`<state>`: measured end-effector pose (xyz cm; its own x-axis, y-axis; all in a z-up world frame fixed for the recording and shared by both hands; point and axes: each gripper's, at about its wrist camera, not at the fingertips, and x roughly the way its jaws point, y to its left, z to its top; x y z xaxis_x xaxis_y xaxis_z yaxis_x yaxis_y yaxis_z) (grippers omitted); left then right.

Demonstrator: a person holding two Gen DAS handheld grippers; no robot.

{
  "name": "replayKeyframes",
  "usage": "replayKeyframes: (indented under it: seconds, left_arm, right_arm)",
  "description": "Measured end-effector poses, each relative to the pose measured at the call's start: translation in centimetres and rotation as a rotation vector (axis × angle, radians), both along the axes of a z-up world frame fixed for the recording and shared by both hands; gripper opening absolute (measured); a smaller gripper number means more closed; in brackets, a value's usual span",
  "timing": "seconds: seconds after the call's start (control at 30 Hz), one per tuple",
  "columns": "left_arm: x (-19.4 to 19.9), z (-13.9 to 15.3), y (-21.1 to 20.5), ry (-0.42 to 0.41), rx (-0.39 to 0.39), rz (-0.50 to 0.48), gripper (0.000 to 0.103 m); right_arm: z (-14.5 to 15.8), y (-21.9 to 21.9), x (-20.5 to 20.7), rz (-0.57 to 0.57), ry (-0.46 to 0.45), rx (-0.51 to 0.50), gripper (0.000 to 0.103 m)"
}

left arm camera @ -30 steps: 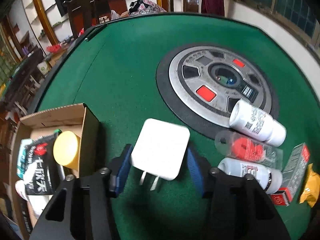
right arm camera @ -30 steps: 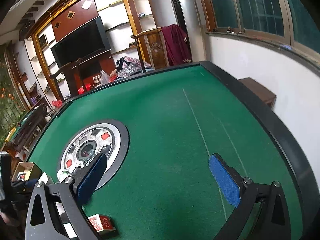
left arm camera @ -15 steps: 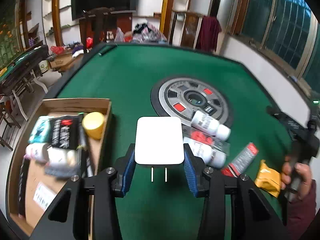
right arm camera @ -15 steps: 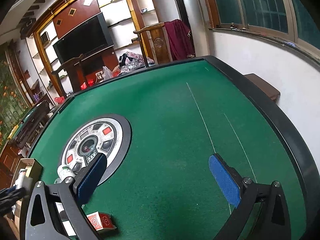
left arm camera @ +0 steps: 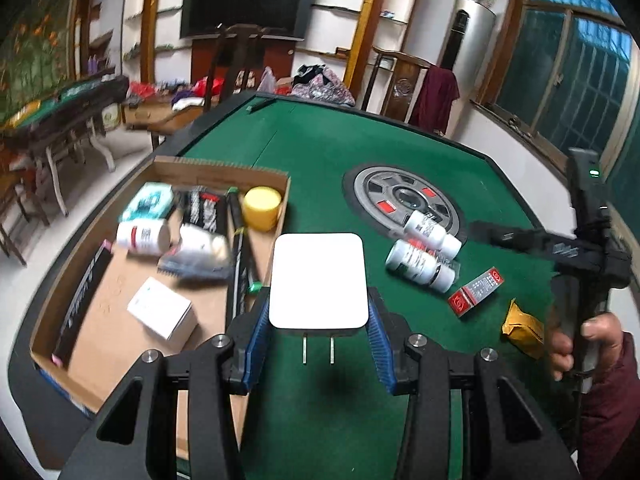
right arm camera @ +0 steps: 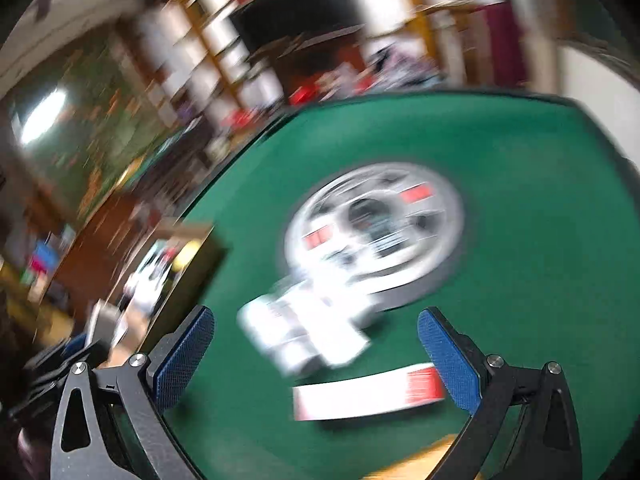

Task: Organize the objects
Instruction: 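Grasp the white pill bottle with right tool while left tool lifts the charger, then carry the charger into the tray with left tool while right tool drops the pill bottle in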

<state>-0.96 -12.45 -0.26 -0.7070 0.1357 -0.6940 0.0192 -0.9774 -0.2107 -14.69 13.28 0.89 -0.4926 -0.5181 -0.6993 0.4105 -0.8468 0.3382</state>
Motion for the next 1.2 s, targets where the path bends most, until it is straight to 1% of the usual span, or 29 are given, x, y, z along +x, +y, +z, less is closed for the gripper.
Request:
replayKeyframes:
  seconds: [0.03, 0.1, 0.13, 0.17, 0.2, 0.23, 0.27, 0.37, 0.43, 0.53, 0.63, 0.7, 0.73, 0.77, 0.97, 1.1, 1.2]
  left_arm:
    - [0.3, -0.3, -0.7, -0.005, 0.026, 0.008, 0.044]
    - [0.9, -0.4, -1.8, -0.001, 0.045, 0.026, 0.044]
    - [1.3, -0.4, -2.4, 0.007, 0.047, 0.037, 0.044]
    - [1.5, -0.3, -2.9, 0.013, 0.049, 0.046, 0.044]
    - [2.0, -0.3, -3.7, 0.023, 0.054, 0.054, 0.044]
    - [2.2, -0.3, -4.2, 0.027, 0.060, 0.056, 0.044]
    - [2.3, -0.3, -4.7, 0.029, 0.067, 0.052, 0.044]
    - [2.4, -0.8, -5.4, 0.033, 0.085, 0.032, 0.044]
    - [2.3, -1.4, -5.7, 0.031, 0.089, 0.022, 0.044]
    - [2.4, -1.7, -6.1, 0.041, 0.102, 0.007, 0.044]
    - [2.6, -1.8, -6.6, 0.046, 0.115, 0.004, 0.044]
    - [2.8, -1.8, -7.0, 0.048, 0.120, 0.006, 0.044]
    - [2.9, -1.7, -7.1, 0.050, 0.120, 0.008, 0.044]
    - [3.1, -1.7, -7.2, 0.052, 0.119, 0.009, 0.044]
    - [3.8, -1.4, -7.5, 0.063, 0.120, 0.026, 0.044]
    - [4.2, -0.7, -7.7, 0.077, 0.112, 0.033, 0.044]
    - [4.8, 0.2, -8.4, 0.096, 0.101, 0.051, 0.044]
  right_arm:
    - [-0.4, -1.8, -0.1, 0.030, -0.005, 0.045, 0.103]
    - [-1.3, -4.5, -0.2, 0.070, 0.002, 0.128, 0.101]
    - [-1.9, -5.6, -0.4, 0.083, -0.006, 0.163, 0.095]
    - [-2.3, -6.2, -0.8, 0.091, -0.024, 0.186, 0.086]
    - [-3.0, -6.9, -1.1, 0.099, -0.050, 0.203, 0.081]
    - [-3.7, -7.4, -1.5, 0.105, -0.085, 0.213, 0.071]
    - [-4.4, -7.7, -1.7, 0.113, -0.122, 0.219, 0.064]
    - [-4.9, -8.6, -1.3, 0.160, -0.168, 0.215, 0.064]
    - [-5.3, -9.3, -0.8, 0.183, -0.198, 0.231, 0.064]
    - [-5.9, -10.2, -0.5, 0.156, -0.164, 0.332, 0.064]
    - [-6.2, -10.8, -0.3, 0.119, -0.135, 0.386, 0.064]
    - [-6.3, -11.3, 0.0, 0.097, -0.099, 0.439, 0.061]
    - [-6.2, -11.4, 0.3, 0.090, -0.077, 0.444, 0.048]
    - [-6.1, -11.4, 0.5, 0.088, -0.074, 0.436, 0.038]
    - [-6.0, -10.7, 1.8, 0.083, -0.097, 0.357, 0.038]
    - [-5.1, -9.7, 2.7, 0.083, -0.121, 0.250, 0.038]
    - [-3.8, -10.4, 3.2, 0.093, -0.127, 0.169, 0.038]
